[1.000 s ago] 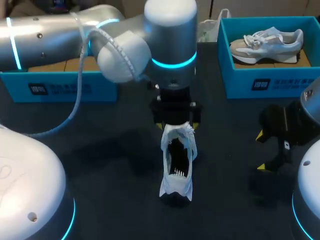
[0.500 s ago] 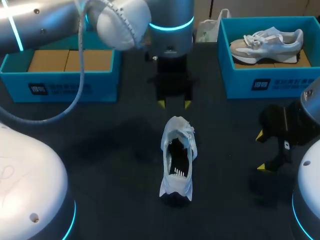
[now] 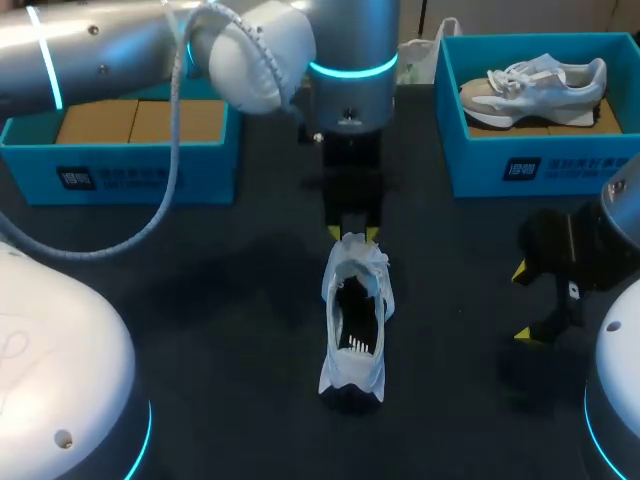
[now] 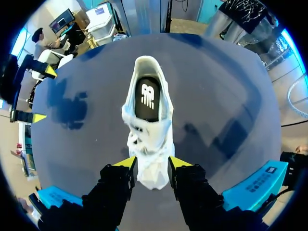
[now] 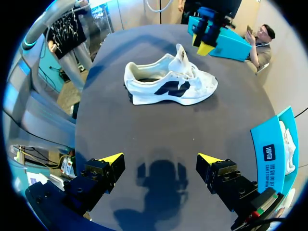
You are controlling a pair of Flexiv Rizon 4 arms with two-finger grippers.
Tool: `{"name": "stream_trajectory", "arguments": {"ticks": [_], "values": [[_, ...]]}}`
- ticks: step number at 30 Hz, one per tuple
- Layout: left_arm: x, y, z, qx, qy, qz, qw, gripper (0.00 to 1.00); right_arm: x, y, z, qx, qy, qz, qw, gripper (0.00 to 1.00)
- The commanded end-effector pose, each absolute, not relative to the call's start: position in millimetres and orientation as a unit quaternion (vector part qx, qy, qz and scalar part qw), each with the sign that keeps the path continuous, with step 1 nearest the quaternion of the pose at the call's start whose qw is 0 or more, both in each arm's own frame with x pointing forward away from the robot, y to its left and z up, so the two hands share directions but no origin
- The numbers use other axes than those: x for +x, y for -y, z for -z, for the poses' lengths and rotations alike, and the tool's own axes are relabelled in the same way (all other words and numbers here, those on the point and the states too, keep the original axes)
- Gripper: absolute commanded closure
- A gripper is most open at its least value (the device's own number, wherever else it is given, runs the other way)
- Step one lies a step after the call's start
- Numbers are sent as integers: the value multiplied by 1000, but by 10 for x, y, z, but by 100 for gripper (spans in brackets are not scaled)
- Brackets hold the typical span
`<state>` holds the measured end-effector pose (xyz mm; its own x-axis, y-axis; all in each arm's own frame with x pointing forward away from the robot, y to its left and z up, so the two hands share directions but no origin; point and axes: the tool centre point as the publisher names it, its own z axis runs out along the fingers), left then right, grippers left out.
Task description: Take the shoe out of the shoebox, open the shoe tongue, remove and reinsert the insole, then place the shoe into the shoebox
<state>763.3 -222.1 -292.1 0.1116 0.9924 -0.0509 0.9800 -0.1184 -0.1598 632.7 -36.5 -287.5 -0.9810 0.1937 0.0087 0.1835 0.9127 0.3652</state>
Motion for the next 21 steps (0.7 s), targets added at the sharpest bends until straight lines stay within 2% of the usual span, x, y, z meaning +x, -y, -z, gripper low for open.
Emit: {"name": "stream_trajectory", "arguments": {"ticks": [1,4,11,21], "values": [[7479,2161,3020,-747,659,-85,38,59,6312,364,2879,97,-978,-185,15,0],[7401,2137,3061,-748,657,-89,40,59,6312,364,2879,97,-978,-185,15,0],[7170,1992,3202,-749,651,-106,57,66,6312,364,2879,97,-978,-185,15,0],[7297,2151,2904,-750,652,-109,21,66,6312,364,2879,97,-978,-185,15,0]]}}
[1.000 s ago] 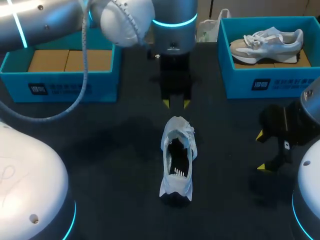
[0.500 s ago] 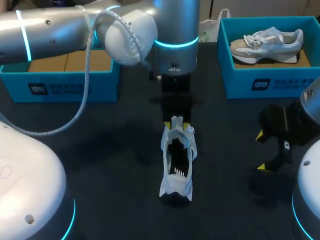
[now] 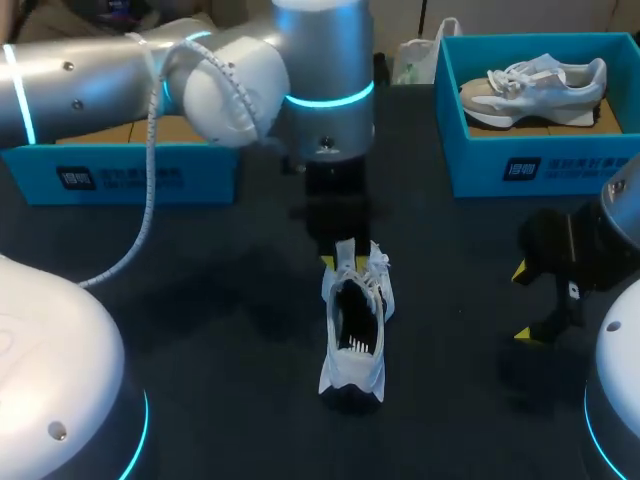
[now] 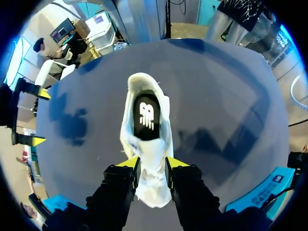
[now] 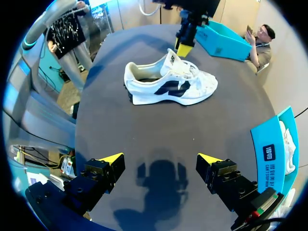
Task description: Take the shoe out of the shoebox, open the shoe tongue, remove and reinsert the insole, then place the shoe into the shoebox
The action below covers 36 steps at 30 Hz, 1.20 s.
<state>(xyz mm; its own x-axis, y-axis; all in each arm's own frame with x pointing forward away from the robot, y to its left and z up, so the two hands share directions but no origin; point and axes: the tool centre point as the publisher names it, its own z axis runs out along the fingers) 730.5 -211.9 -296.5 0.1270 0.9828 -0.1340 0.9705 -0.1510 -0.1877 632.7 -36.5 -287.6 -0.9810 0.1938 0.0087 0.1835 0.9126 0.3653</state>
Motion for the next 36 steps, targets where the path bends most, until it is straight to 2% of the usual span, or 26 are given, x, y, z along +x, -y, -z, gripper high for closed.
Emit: {"name": "stream_trajectory", "arguments": {"ticks": [1,6,11,17,22,26,36], "values": [[7299,2198,2912,-750,652,-110,21,66,6312,364,2879,97,-978,-185,15,0],[7241,2374,3047,-749,651,-121,29,68,6312,364,2879,97,-978,-185,15,0],[7082,2262,3249,-754,645,-117,45,69,6312,364,2879,97,-978,-185,15,0],[6896,2040,3347,-760,635,-126,55,79,6312,364,2879,97,-978,-185,15,0],[6893,2047,3256,-760,636,-125,44,75,6312,364,2879,97,-978,-185,15,0],[6901,2144,3199,-759,637,-127,37,76,6312,364,2879,97,-978,-185,15,0],[6814,2230,3534,-747,649,-125,64,79,6312,364,2879,97,-978,-185,15,0]]}}
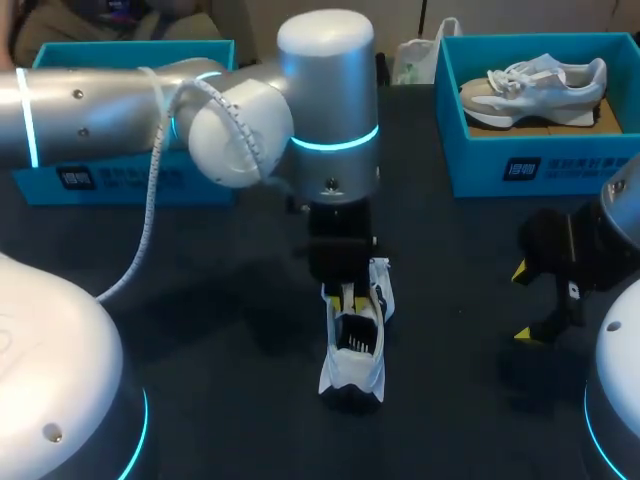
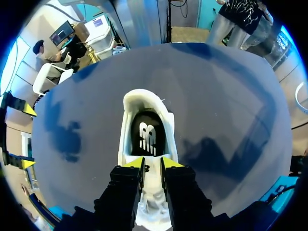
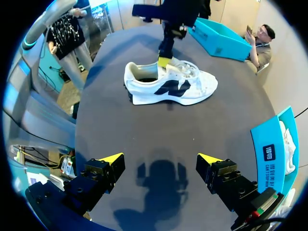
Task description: Take the shoe out of the shoebox, open the shoe tongue, remove and reinsert the insole, then place the shoe into the shoebox
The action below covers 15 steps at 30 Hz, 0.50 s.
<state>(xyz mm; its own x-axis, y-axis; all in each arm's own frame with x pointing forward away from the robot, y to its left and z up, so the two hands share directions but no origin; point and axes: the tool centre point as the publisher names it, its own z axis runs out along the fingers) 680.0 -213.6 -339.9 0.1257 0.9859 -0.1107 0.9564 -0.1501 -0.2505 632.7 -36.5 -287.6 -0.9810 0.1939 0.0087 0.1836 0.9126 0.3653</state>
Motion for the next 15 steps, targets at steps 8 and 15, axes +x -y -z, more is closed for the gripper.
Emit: {"name": "stream_trajectory", "arguments": {"ticks": [8,15], "values": [[6736,2046,3027,-700,701,-132,31,76,6312,364,2879,97,-978,-185,15,0],[6560,2001,2751,-612,778,-131,52,0,6312,364,2879,97,-978,-185,15,0]]}}
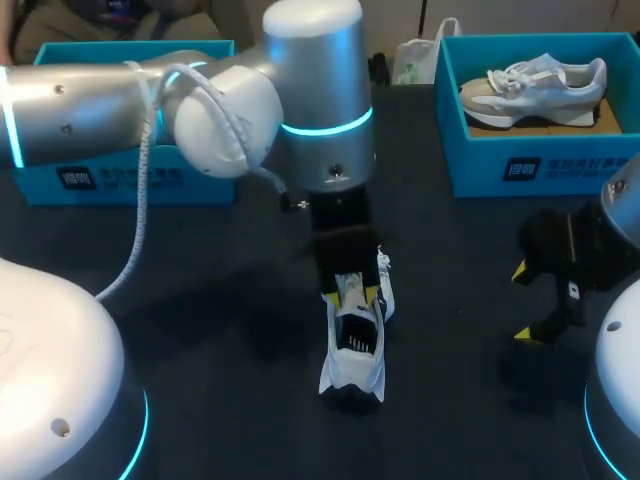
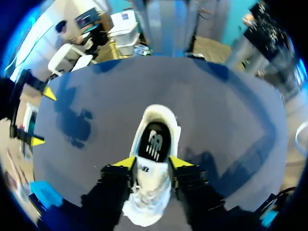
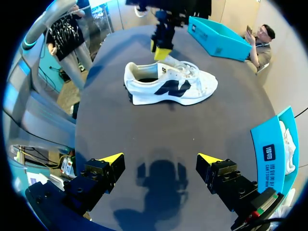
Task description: Take the shoe out of the shoebox, open the shoe tongue, remove and reinsert the insole, then place the shoe into the shoebox
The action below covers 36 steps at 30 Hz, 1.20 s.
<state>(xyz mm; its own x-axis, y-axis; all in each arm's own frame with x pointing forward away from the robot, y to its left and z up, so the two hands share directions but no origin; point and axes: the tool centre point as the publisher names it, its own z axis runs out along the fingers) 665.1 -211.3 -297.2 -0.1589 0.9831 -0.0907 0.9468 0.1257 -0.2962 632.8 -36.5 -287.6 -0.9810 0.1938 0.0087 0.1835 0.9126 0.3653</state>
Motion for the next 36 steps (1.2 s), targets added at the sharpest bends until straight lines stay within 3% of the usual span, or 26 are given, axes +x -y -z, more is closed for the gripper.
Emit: {"name": "stream_trajectory", "arguments": {"ticks": [1,13,21,22,23,33,36], "values": [[6552,1973,2663,-607,784,-120,45,0,6312,364,2879,97,-978,-185,15,0],[6552,1973,2663,-607,784,-120,45,0,6312,364,2879,97,-978,-185,15,0],[6177,1901,2694,-395,910,-104,78,0,6312,364,2879,97,-978,-185,15,0],[6116,1883,2675,-334,937,-79,61,0,6312,364,2879,97,-978,-185,15,0],[6018,1855,2638,-289,957,-28,-15,0,6312,364,2879,97,-978,-185,15,0],[6018,1855,2638,-289,957,-28,-15,0,6312,364,2879,97,-978,-185,15,0],[6025,1880,2697,-219,975,-36,-11,0,6312,364,2879,97,-978,-185,15,0]]}}
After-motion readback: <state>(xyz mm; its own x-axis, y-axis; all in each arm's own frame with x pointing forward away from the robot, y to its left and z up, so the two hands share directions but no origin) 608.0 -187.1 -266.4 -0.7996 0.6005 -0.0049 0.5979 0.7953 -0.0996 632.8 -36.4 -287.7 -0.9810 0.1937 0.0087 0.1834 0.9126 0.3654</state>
